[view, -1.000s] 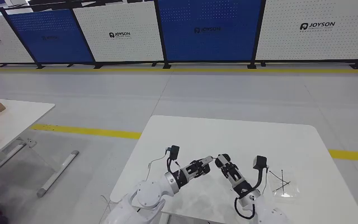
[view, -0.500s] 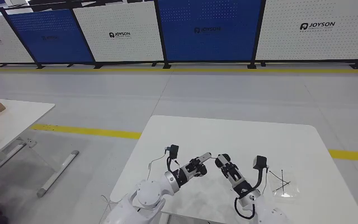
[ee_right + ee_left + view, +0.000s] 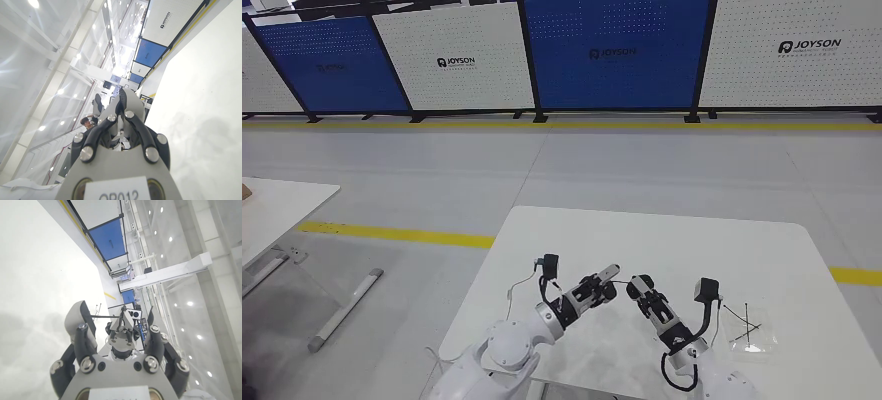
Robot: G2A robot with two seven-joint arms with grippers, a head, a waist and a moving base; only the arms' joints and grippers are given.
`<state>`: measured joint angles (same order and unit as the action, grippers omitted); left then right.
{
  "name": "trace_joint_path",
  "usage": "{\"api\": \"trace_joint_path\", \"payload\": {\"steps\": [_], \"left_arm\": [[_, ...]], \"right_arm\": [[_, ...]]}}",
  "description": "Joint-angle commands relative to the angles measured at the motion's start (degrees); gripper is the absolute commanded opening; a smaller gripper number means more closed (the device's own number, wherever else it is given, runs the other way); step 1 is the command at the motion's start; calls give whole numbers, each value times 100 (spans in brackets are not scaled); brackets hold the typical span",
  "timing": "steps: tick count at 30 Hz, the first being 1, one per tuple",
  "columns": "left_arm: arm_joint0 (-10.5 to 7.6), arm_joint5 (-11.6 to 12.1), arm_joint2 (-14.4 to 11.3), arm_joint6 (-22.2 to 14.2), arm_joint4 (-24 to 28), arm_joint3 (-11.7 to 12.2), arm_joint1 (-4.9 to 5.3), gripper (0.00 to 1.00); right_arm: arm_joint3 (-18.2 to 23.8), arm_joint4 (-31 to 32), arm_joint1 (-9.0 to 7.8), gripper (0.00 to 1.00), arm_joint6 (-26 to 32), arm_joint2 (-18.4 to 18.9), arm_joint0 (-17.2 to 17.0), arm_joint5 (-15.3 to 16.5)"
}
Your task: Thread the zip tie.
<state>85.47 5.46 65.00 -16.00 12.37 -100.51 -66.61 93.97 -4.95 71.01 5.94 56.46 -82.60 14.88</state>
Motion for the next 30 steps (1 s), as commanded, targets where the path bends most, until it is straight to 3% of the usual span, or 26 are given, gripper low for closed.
{"api": "trace_joint_path", "payload": {"steps": [1,6,10,14,18,22,27,30], "left_arm": [[29,66,26,-16,18,8,5,23],[80,161,97,-100,31,-2,22,21],[94,149,70,-130,-66,-44,27,29],[72,103,23,-114,-127,-56,22,29],[30,38,-1,-72,-121,-37,14,25],[10,12,-3,-40,-104,-20,10,15],[16,-5,-10,-34,-144,-18,12,12],[18,-17,-10,-27,-152,-22,12,1]], "right_arm": [[0,0,0,0,0,0,0,0],[0,0,0,0,0,0,0,0],[0,0,0,0,0,0,0,0],[0,0,0,0,0,0,0,0],[0,0,0,0,0,0,0,0],[0,0,0,0,0,0,0,0],[0,0,0,0,0,0,0,0],[0,0,0,0,0,0,0,0]]}}
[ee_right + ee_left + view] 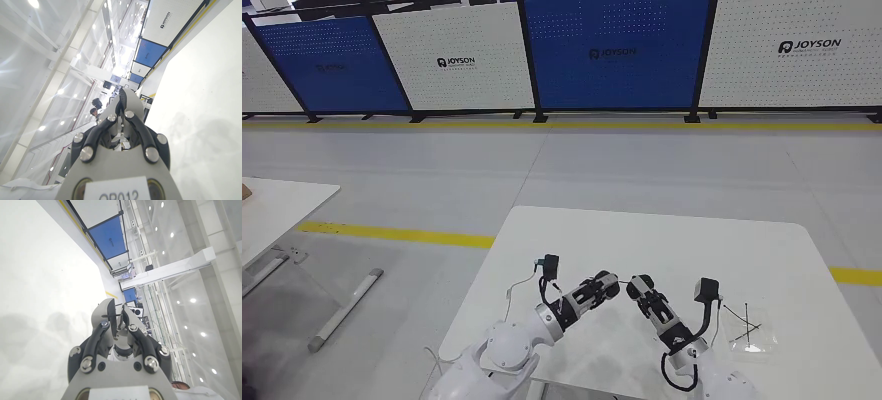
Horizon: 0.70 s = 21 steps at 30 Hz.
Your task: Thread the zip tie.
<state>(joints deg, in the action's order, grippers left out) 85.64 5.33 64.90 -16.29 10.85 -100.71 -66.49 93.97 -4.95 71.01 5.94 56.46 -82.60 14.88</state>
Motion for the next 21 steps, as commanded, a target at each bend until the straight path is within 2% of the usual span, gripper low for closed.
{"api": "trace_joint_path", "payload": {"steps": [1,12,13,14,16,18,21], "left_arm": [[1,-8,-1,4,-2,-3,0,0],[4,-23,-17,-22,-3,-20,0,0],[15,-11,-9,-39,10,-29,3,15],[20,1,-3,-56,5,-36,5,37],[31,16,10,-74,-12,-41,10,44],[35,20,13,-87,-17,-45,12,42],[37,23,15,-92,-14,-45,14,33]], "right_arm": [[0,0,0,0,0,0,0,0],[0,0,0,0,0,0,0,0],[0,0,0,0,0,0,0,0],[0,0,0,0,0,0,0,0],[0,0,0,0,0,0,0,0],[0,0,0,0,0,0,0,0],[0,0,0,0,0,0,0,0]]}}
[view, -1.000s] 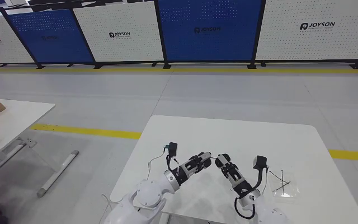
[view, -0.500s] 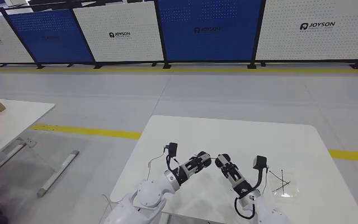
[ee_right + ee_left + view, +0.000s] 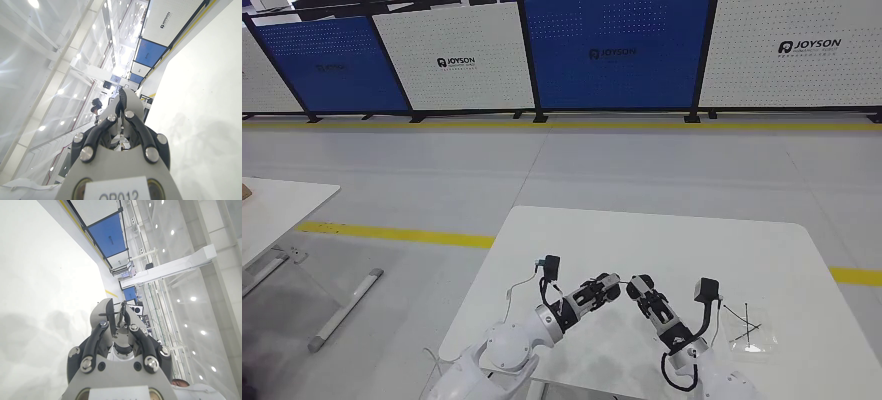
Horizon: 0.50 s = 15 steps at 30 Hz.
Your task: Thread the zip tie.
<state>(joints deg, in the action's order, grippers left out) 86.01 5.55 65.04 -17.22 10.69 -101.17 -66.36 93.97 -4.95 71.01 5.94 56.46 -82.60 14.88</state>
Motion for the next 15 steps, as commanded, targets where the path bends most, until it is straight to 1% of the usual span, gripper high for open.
{"api": "trace_joint_path", "payload": {"steps": [1,2,4,6,7,15], "left_arm": [[0,-2,2,5,2,3,0,28],[-4,-7,2,10,2,6,0,26],[-7,-10,1,15,2,10,0,18],[-11,-12,0,22,2,13,-1,4],[-12,-11,-1,25,1,13,-1,1],[-14,-2,-7,30,-21,14,0,0]], "right_arm": [[0,0,0,0,0,0,0,0],[0,0,0,0,0,0,0,0],[0,0,0,0,0,0,0,0],[0,0,0,0,0,0,0,0],[0,0,0,0,0,0,0,0],[0,0,0,0,0,0,0,0]]}}
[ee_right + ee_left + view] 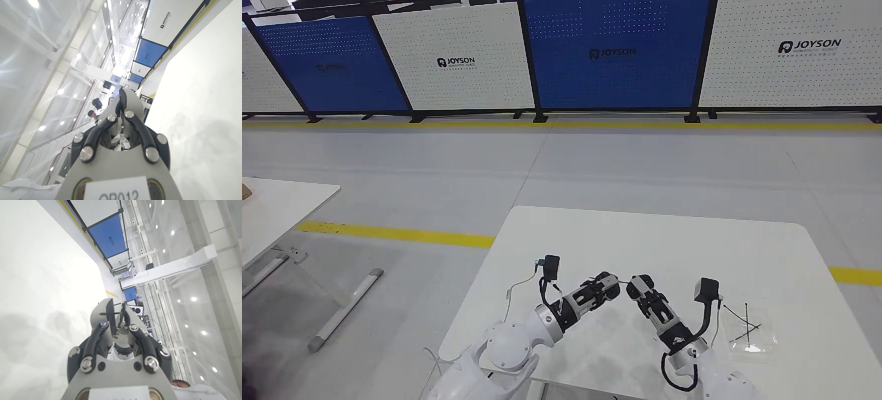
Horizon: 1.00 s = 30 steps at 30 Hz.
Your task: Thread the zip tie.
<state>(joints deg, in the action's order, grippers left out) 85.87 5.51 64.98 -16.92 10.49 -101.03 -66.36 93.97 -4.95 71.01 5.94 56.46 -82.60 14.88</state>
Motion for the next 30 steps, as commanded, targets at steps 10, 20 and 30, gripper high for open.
{"api": "trace_joint_path", "payload": {"steps": [10,20,30], "left_arm": [[16,-9,1,-9,11,-24,4,0],[144,-168,293,-42,181,-62,50,0],[245,-333,428,-745,591,26,100,0]], "right_arm": [[43,-23,8,100,19,20,-29,-50],[385,-482,-80,100,173,717,-513,415],[509,-579,-120,100,230,981,-710,460]]}}
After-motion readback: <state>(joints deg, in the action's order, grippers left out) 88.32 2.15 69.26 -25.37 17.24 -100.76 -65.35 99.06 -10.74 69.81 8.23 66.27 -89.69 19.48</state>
